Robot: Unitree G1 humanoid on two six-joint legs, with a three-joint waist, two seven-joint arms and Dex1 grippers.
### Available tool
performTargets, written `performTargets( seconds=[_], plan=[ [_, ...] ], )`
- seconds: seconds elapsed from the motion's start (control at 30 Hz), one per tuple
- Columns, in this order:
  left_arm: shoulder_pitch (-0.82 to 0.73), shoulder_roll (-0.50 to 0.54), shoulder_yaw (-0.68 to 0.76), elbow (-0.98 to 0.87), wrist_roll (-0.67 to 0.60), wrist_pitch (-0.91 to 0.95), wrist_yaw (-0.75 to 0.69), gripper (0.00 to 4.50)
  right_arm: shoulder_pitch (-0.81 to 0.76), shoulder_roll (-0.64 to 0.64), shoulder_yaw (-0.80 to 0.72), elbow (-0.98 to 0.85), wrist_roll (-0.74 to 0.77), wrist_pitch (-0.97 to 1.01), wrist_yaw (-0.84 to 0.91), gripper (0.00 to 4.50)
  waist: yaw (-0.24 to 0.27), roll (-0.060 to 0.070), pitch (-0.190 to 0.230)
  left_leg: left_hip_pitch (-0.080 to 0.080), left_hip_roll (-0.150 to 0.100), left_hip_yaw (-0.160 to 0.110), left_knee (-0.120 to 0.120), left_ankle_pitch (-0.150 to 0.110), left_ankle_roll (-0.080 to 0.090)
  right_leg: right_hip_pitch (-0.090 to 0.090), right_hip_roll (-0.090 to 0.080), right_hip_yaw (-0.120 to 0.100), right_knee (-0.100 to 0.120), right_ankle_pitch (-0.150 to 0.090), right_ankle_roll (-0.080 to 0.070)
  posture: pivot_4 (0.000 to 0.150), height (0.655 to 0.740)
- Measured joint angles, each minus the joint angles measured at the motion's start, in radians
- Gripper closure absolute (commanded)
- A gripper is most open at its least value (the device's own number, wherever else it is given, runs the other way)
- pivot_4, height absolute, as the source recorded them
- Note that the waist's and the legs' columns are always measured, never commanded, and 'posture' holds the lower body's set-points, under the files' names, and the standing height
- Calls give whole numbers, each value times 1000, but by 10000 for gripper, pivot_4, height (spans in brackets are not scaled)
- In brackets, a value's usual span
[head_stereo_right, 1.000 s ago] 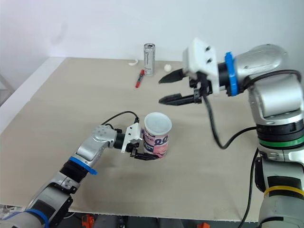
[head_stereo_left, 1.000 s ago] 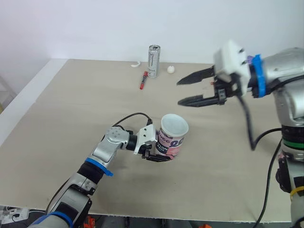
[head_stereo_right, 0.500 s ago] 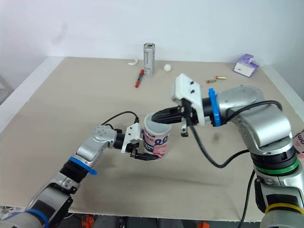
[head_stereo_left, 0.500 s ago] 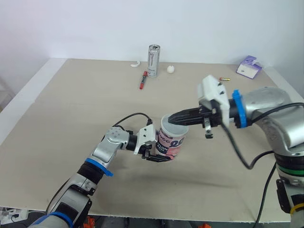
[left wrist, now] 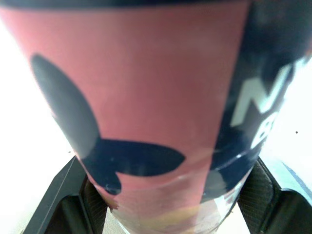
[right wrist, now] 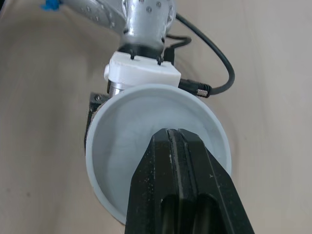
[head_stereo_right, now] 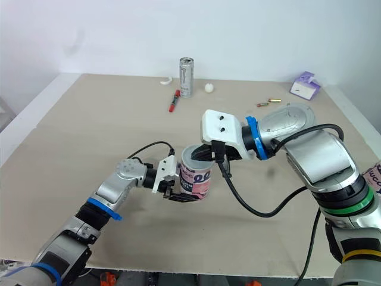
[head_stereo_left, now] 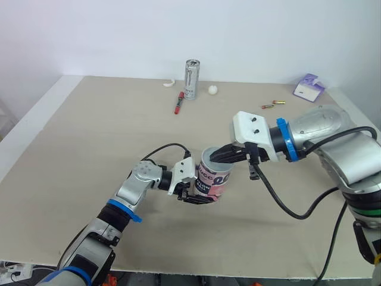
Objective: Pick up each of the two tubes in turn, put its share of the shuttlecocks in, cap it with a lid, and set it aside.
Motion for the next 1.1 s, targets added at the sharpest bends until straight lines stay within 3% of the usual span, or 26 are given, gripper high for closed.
performTargets(
  seconds=[0.2, 0.27, 0.3, 0.37, 0.4, 0.5, 0.57, 0.6, 0.67, 0.73, 0.87, 0.9, 0.93, 1.1],
  plan=[
    [6, 0, 3, -12, -3, -3, 0, 13870, 15, 55, -106, 64, 112, 133, -17, 43491, 0, -1, -2, -4, -1, 2, -2, 0, 1, 0, -3, -2, 0, 1, -1, 1500, 7400],
    [6, -1, 2, -18, -7, -4, -4, 13870, 35, 60, -213, 95, 189, 189, -30, 43491, 5, 0, 1, -7, -1, 1, -2, 1, 1, -2, -3, -3, 0, 4, -7, 1500, 7400],
    [6, 0, 1, -19, -16, -6, -8, 13870, 60, 40, -375, 111, 269, 224, -41, 43491, 8, 1, 2, -9, -2, 1, -3, 1, 1, -3, -3, -3, 0, 3, -7, 1500, 7400],
    [2, 0, 0, -18, -19, -7, -9, 13870, 80, 27, -455, 107, 303, 241, -52, 43491, 9, 1, 3, -9, -2, 1, -3, 0, 2, -3, -3, -4, 0, 2, -4, 1500, 7400],
    [4, 8, 2, -17, -21, -17, -9, 13870, 151, 16, -624, 100, 367, 267, -72, 43491, 12, 0, 3, -11, -3, -1, -3, -1, 2, -1, -1, -6, -1, 0, -1, 1500, 7400],
    [3, 15, 2, -16, -22, -25, -10, 13870, 266, 19, -765, 77, 415, 277, -109, 43491, 9, 1, 3, -10, -3, -1, -4, -2, 3, -1, 2, -5, 0, -1, -2, 1500, 7400],
    [7, 17, 2, -16, -22, -35, -10, 13870, 490, 59, -838, 4, 402, 203, -118, 43491, 12, -1, 2, -10, -2, -5, -4, -2, 3, 1, 6, -8, -1, -3, -2, 1500, 7400],
    [8, 21, 5, -16, -24, -39, -10, 13870, 582, 87, -830, -7, 383, 169, -118, 41190, 11, 0, 3, -10, -1, -6, -4, -2, 3, 1, 6, -8, 0, -4, 0, 1500, 7400],
    [8, 23, 7, -18, -31, -38, -12, 6631, 724, 108, -812, -17, 321, 67, -108, 35810, 10, 9, 4, -9, -3, -4, -4, -2, 3, 0, 6, -6, 1, -5, 4, 1500, 7400],
    [11, 35, 13, -4, -31, -41, -21, 0, 889, 153, -732, -14, 207, -139, -80, 26575, 6, 11, 5, -7, -2, -3, -4, -2, 3, 1, 7, -5, 1, -4, 4, 1500, 7400],
    [12, 28, 16, 6, -32, -61, -40, 0, 930, 197, -625, 41, 112, -377, -51, 6698, -4, 13, 9, -6, -3, -3, -3, -2, 3, 0, 8, -2, 1, -2, 0, 1500, 7400],
    [12, 28, 17, 6, -35, -64, -43, 0, 928, 201, -620, 48, 105, -401, -50, 5330, -4, 13, 9, -6, -3, -3, -2, -1, 3, 0, 8, -2, 1, -2, 0, 1500, 7400],
    [12, 30, 23, 7, -38, -69, -49, 0, 915, 210, -607, 65, 97, -430, -51, 989, -4, 11, 10, -5, -3, -3, -2, -1, 3, 1, 8, -2, 1, -2, -1, 1500, 7400],
    [10, 36, 37, 7, -40, -92, -61, 0, 849, 265, -494, 128, 77, -495, -75, 362, -2, 8, 12, -7, -3, -3, -2, -1, 3, 0, 7, -2, 1, -3, 0, 1500, 7400]
  ],
)
